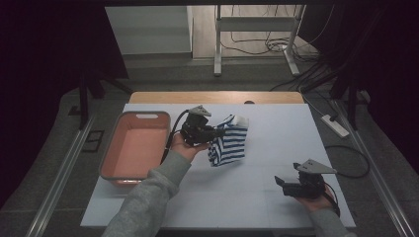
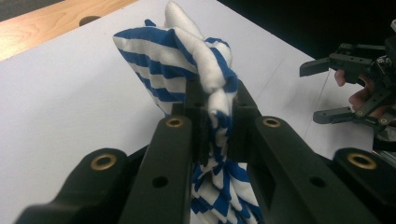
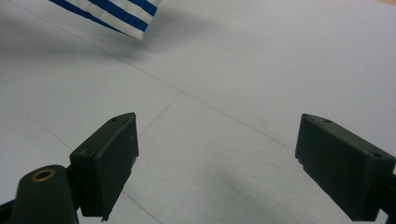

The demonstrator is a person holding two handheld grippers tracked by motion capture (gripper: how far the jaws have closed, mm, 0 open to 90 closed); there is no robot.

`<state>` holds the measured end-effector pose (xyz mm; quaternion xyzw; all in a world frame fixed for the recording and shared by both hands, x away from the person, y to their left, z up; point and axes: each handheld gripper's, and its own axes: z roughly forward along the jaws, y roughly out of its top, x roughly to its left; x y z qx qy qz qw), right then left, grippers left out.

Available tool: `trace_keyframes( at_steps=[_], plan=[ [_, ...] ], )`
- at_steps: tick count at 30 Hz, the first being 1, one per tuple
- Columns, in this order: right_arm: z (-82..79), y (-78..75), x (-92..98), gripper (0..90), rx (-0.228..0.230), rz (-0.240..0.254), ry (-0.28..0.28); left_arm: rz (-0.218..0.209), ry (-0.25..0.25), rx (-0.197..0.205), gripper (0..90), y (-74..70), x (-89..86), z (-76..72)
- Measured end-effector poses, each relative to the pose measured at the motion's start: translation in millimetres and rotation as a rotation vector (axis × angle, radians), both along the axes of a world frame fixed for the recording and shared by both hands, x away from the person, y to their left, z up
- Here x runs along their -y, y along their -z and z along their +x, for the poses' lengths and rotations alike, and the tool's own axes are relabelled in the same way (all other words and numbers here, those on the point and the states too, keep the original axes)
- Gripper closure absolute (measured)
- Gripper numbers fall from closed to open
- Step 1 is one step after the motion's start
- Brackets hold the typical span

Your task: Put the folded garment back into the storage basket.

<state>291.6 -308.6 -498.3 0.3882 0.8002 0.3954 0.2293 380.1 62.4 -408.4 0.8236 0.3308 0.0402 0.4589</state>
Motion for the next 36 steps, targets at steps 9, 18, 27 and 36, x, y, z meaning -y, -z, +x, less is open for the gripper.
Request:
trace_keyframes(
  at_steps=[9,18,27,36],
  plan=[
    [0.0,0.1,-0.3,13.9,-0.002,-0.002,0.002,-0.007,-0.002,0.008,81.8,-7.1,-6.9,-3.9],
    [-0.3,-0.2,-0.4,14.1,0.001,-0.004,0.003,-0.007,-0.004,0.010,81.8,-11.9,-13.6,-6.8],
    [-0.6,-0.3,-0.8,14.5,0.006,-0.005,0.004,-0.023,-0.010,0.013,81.8,-17.1,-22.0,-10.4],
    [-0.4,-0.2,-0.7,14.6,0.004,-0.006,0.006,-0.024,-0.018,0.019,81.9,-22.4,-29.4,-13.2]
  ],
)
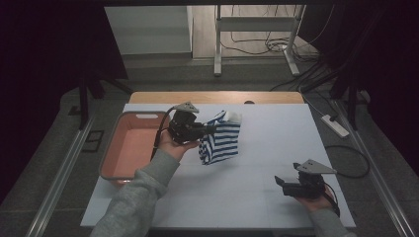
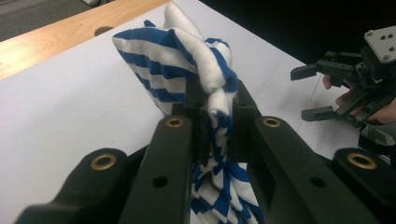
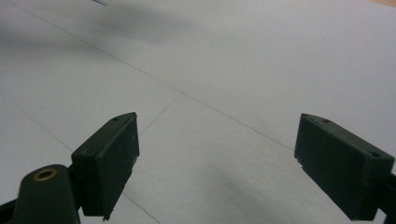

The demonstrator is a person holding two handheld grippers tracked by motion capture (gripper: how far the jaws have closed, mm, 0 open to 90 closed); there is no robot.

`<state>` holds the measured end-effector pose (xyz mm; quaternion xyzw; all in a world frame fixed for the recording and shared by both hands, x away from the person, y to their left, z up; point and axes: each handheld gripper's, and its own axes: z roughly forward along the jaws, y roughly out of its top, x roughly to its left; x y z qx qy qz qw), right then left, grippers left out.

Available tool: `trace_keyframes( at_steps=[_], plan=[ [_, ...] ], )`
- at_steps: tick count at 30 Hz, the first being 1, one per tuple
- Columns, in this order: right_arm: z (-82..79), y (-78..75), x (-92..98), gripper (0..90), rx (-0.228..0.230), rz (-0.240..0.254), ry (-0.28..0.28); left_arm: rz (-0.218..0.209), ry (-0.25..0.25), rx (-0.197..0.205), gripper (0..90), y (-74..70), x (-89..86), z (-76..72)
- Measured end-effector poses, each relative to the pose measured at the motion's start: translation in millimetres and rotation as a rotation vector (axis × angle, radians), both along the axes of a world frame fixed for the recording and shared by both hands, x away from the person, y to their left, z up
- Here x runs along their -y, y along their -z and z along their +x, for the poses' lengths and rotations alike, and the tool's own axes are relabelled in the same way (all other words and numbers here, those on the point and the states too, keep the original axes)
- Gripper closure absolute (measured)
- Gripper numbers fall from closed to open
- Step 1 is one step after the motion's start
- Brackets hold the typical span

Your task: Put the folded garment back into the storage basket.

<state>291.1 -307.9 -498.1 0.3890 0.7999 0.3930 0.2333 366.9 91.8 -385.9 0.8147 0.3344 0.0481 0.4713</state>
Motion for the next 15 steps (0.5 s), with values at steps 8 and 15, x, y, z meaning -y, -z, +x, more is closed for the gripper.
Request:
trace_keyframes(
  at_steps=[8,15],
  plan=[
    [0.1,-0.1,0.6,14.6,0.000,0.000,0.000,0.003,-0.006,0.002,81.8,-2.1,-5.2,-0.7],
    [0.0,-0.2,0.1,14.6,0.001,-0.002,0.002,0.005,-0.009,0.005,81.8,-4.7,-9.3,-2.4]
  ],
)
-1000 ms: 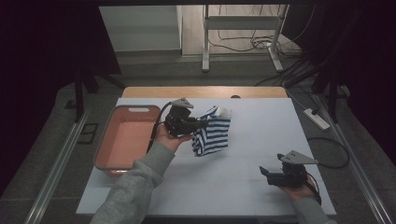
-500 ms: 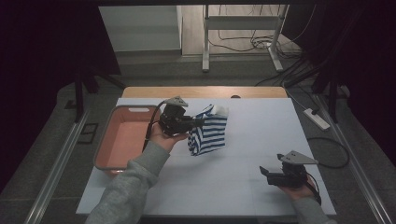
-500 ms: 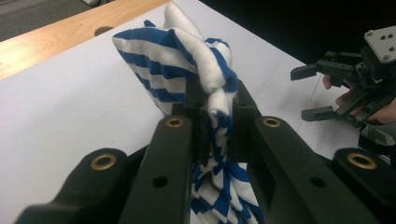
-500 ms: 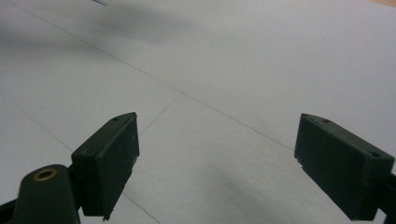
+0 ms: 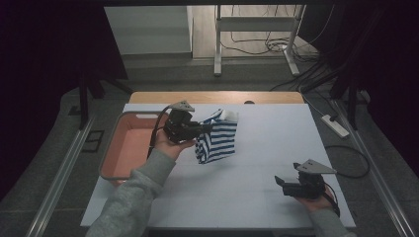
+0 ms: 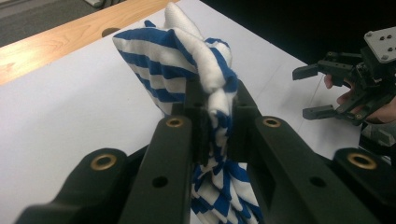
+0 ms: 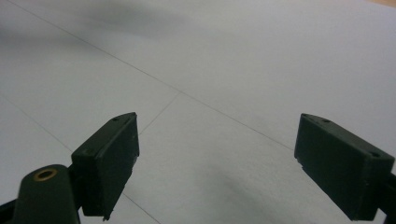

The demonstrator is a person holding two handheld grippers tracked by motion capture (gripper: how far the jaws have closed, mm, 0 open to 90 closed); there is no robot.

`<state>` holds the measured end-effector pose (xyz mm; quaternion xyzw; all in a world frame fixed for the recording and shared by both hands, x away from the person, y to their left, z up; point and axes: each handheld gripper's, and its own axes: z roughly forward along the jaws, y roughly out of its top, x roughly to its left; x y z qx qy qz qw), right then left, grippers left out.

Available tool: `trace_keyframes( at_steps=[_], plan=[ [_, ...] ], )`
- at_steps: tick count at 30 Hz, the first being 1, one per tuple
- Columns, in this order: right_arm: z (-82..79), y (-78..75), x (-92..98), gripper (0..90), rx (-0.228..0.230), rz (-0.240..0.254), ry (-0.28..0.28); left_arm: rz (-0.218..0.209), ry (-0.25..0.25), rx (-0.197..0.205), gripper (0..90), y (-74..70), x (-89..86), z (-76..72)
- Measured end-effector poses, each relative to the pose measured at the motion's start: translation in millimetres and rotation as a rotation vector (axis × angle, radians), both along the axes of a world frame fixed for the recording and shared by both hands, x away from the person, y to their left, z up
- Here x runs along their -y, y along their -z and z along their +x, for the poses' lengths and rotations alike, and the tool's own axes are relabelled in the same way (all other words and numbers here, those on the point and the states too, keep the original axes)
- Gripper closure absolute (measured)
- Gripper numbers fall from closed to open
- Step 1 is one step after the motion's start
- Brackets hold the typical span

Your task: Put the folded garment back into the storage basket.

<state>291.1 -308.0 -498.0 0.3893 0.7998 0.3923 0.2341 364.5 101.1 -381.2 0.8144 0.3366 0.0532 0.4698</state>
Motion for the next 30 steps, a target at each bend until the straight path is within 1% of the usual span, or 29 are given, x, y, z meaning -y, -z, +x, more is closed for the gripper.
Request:
trace_keyframes(
  at_steps=[5,13,20,30],
  plan=[
    [-0.5,-0.8,-0.5,14.6,0.004,0.001,-0.001,0.001,-0.001,0.002,81.8,-2.2,-2.3,-0.4],
    [-0.6,-0.9,-0.5,14.6,0.005,0.002,-0.002,-0.012,-0.011,0.008,81.8,-5.7,-11.3,-3.6],
    [-0.1,-0.6,-1.4,14.7,0.007,-0.002,-0.001,-0.020,-0.016,0.012,81.8,-8.4,-15.9,-5.1],
    [0.0,-1.3,-1.5,14.7,0.010,0.006,-0.005,-0.034,-0.030,0.021,81.8,-14.1,-22.9,-8.9]
  ],
)
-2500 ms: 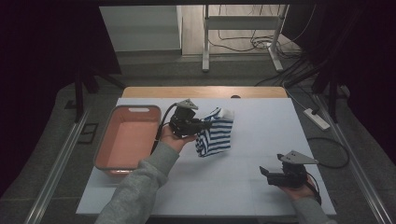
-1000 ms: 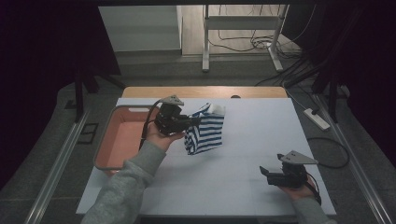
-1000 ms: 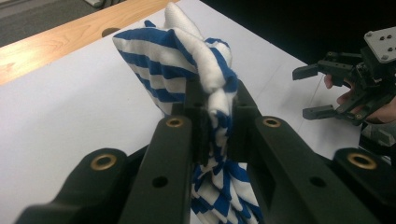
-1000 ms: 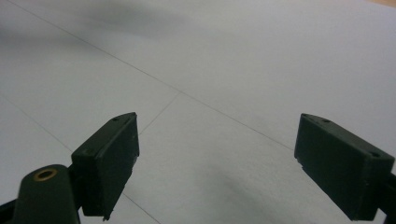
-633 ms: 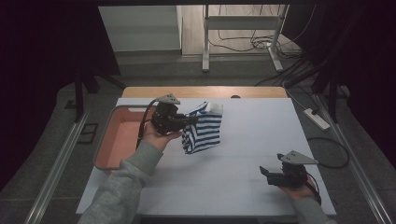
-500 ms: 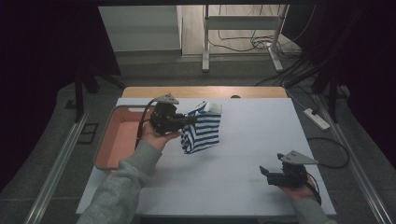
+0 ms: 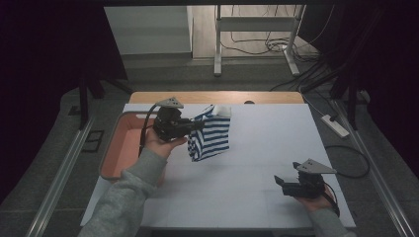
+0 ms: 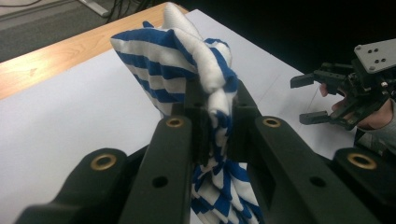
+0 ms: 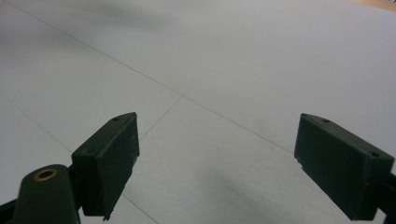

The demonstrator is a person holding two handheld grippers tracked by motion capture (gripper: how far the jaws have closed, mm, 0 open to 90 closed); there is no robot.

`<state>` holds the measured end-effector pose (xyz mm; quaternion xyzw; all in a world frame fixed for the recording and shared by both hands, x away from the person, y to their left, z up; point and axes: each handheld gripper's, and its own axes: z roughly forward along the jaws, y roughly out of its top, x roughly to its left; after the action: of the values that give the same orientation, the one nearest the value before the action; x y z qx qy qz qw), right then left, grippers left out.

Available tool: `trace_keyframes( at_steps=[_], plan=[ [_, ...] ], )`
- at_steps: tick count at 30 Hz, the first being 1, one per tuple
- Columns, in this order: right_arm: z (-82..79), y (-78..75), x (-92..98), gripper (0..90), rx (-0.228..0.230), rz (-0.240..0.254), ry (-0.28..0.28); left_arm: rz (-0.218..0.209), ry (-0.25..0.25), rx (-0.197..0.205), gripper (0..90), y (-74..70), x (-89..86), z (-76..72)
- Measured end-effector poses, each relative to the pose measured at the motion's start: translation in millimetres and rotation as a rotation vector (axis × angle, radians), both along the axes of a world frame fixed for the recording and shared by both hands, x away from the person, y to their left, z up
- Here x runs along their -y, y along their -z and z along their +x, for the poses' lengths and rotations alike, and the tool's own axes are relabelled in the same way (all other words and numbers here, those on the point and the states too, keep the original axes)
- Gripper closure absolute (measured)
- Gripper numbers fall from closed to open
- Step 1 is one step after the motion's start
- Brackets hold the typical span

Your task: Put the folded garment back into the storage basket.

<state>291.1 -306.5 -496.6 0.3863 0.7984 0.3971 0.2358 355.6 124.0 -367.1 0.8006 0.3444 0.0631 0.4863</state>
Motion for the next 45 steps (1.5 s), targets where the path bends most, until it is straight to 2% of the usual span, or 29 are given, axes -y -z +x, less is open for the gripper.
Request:
trace_keyframes(
  at_steps=[7,17,30,45],
  plan=[
    [0.9,0.5,-1.1,14.7,-0.004,-0.004,-0.002,-0.006,0.000,0.004,81.8,-3.1,-5.4,-2.0],
    [0.2,-0.2,-1.1,14.8,0.000,-0.005,-0.002,0.009,-0.010,0.012,81.8,-8.0,-10.3,-4.8],
    [-0.7,0.4,-0.8,14.9,-0.001,-0.016,0.006,0.016,-0.045,0.020,81.8,-11.9,-33.4,-10.5],
    [-0.5,0.5,-0.7,14.8,-0.004,-0.015,0.004,0.015,-0.060,0.025,81.8,-16.4,-44.0,-14.1]
  ],
)
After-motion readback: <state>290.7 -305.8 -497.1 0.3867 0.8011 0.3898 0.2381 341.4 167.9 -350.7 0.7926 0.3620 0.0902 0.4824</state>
